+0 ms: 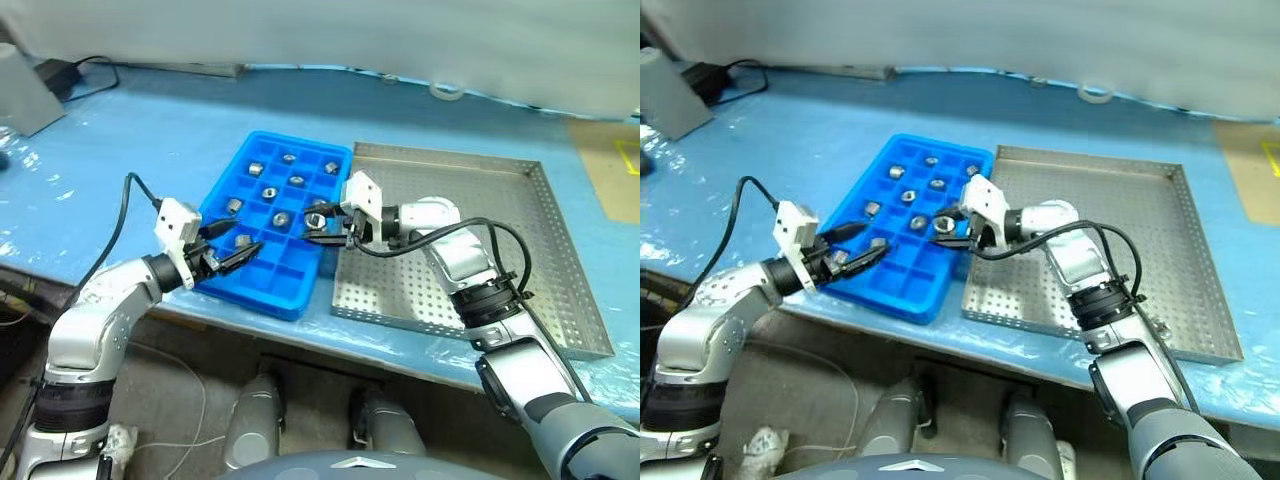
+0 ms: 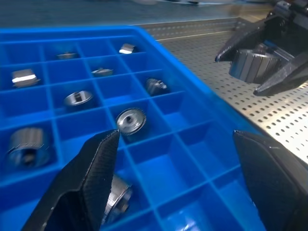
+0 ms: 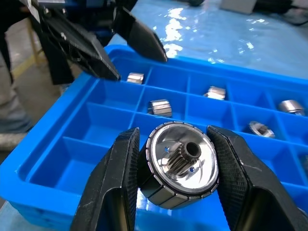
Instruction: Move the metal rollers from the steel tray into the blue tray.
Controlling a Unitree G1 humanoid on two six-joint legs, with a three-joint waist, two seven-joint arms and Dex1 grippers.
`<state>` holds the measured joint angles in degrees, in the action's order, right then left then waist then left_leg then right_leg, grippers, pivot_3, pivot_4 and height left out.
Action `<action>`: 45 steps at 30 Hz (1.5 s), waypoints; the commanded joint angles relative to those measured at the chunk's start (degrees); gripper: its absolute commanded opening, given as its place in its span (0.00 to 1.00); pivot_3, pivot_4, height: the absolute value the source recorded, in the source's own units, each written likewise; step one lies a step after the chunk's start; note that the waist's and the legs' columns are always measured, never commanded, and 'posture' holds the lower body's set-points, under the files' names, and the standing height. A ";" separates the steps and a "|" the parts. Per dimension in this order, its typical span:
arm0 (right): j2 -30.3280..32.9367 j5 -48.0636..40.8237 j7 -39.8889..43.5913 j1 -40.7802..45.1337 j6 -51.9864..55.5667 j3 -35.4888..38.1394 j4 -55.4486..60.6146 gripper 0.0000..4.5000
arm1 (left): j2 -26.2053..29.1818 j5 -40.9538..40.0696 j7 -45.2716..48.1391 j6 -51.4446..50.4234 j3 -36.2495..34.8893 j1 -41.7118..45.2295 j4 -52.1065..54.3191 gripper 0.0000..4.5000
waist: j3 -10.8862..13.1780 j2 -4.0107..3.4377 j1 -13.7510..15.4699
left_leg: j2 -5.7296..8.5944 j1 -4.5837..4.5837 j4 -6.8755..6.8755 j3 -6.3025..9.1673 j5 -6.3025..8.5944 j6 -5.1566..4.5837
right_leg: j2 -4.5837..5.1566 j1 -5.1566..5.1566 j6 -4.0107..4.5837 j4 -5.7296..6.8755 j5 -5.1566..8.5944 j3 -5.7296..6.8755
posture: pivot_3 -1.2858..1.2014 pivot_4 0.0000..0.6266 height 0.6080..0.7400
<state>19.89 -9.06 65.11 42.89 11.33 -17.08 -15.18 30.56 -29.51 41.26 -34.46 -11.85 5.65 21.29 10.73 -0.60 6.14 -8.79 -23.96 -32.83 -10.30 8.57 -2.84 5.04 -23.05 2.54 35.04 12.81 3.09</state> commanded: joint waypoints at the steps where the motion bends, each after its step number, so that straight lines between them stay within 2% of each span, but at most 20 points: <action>1: -0.58 -0.37 3.99 2.07 -2.74 -0.87 -2.14 0.40 | 0.01 -2.33 -2.93 -1.28 -2.84 -3.97 7.07 0.89 | 0.01 0.03 0.97 | 0.02 0.00 0.03 0.00 0.00 0.00 | 0.01 0.00 0.00 -0.02 0.00 0.00 | 0.64 0.24 1.00; 8: -2.65 2.17 5.17 4.33 -7.76 -1.78 -11.29 0.40 | -0.65 -3.22 -6.52 -0.52 -3.56 -7.77 9.41 0.89 | 0.02 0.03 2.88 | -0.01 0.02 0.20 0.05 -0.05 0.08 | -0.01 -0.05 -0.02 -0.05 0.01 0.04 | 0.66 0.24 1.00; 14: -2.47 2.29 7.22 5.96 -10.84 -0.76 -16.16 0.40 | -0.77 -3.02 -6.44 1.12 -3.03 -8.30 8.43 0.89 | 0.02 0.04 3.07 | 0.00 0.01 0.21 0.05 -0.05 0.09 | 0.00 -0.04 -0.02 -0.07 0.01 0.04 | 0.66 0.24 1.00; 16: -2.20 1.66 8.34 5.59 -10.20 -0.35 -15.42 0.56 | -0.79 -2.88 -6.09 1.83 -2.71 -8.36 7.83 0.89 | 0.02 0.04 3.04 | 0.00 0.00 0.29 0.05 -0.05 0.09 | -0.01 -0.06 -0.02 -0.13 0.01 0.04 | 0.66 0.24 1.00; 19: -1.98 2.32 7.25 4.97 -7.99 -0.03 -14.42 0.73 | -0.60 -2.72 -5.40 2.74 -2.11 -7.91 6.71 0.89 | 0.02 0.04 3.05 | 0.00 0.00 0.32 0.05 -0.05 0.09 | -0.02 -0.07 -0.02 -0.17 0.01 0.04 | 0.66 0.24 1.00; 28: 1.12 1.38 2.28 2.73 -3.79 4.13 -5.78 0.73 | 0.02 -1.43 -1.14 5.02 2.13 -1.07 -0.87 0.89 | 0.02 0.03 2.77 | 0.01 0.01 0.29 0.04 -0.10 0.17 | -0.02 -0.06 -0.03 -0.11 0.00 0.04 | 0.59 0.24 1.00; 32: 6.19 -0.02 1.45 -0.77 0.92 7.02 3.55 0.73 | -0.44 -0.30 1.90 6.28 5.84 3.92 -6.05 0.89 | 0.01 0.05 2.31 | 0.00 0.02 0.29 0.01 -0.11 0.17 | -0.04 -0.05 -0.04 -0.12 0.00 0.03 | 0.55 0.24 1.00; 39: 22.54 0.65 2.30 -12.50 4.69 12.54 16.61 0.73 | -3.00 2.15 8.24 9.46 12.39 15.13 -17.88 0.89 | 0.00 0.04 0.60 | 0.03 0.03 0.21 -0.03 -0.09 0.12 | -0.02 0.01 -0.06 -0.16 -0.01 -0.01 | 0.48 0.24 1.00; 45: 36.55 -1.66 3.63 -24.21 7.37 23.17 21.45 0.73 | -6.63 3.81 12.94 12.10 16.36 21.08 -25.45 0.89 | -0.02 0.00 -2.53 | 0.01 0.10 0.16 -0.05 -0.06 0.05 | -0.03 0.09 -0.06 -0.19 -0.01 -0.03 | 0.43 0.24 1.00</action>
<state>54.86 -9.11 68.06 19.80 18.18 2.53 3.15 24.30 -26.02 52.53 -24.02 3.67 25.55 -4.20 10.71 -0.60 3.61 -8.79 -23.85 -32.67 -10.35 8.52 -2.81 5.01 -22.96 2.48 34.84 12.80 3.06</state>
